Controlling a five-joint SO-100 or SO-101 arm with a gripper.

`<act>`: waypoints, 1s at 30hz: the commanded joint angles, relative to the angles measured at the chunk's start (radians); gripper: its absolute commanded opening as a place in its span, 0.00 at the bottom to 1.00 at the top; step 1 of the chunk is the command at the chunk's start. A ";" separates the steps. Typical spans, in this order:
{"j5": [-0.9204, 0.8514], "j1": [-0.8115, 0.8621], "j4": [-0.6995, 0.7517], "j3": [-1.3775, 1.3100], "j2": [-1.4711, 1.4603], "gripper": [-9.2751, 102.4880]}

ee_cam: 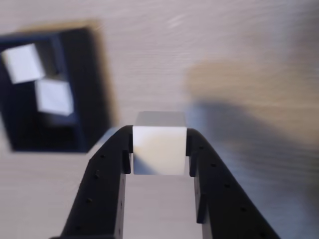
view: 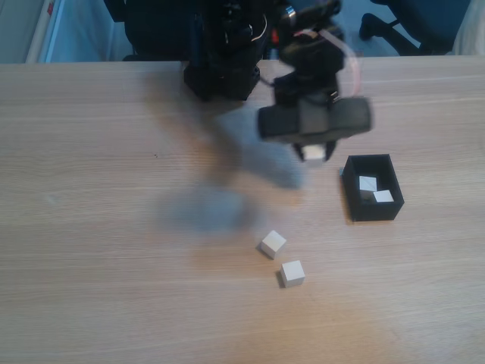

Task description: Pick blocks and place them in the box.

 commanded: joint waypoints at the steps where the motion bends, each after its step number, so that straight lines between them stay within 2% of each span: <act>1: 0.074 -0.092 0.049 -0.121 -0.011 0.08; 6: 0.101 -0.175 0.048 -0.184 -0.075 0.08; 15: 0.123 -0.213 -0.041 -0.255 -0.195 0.11; 21: 0.120 -0.230 -0.044 -0.270 -0.221 0.23; 25: 0.127 -0.215 -0.021 -0.262 -0.213 0.24; 26: 0.129 -0.206 -0.020 -0.261 -0.209 0.24; 29: 0.129 -0.155 -0.003 -0.247 -0.178 0.09; 30: 0.120 -0.130 0.008 -0.229 -0.161 0.08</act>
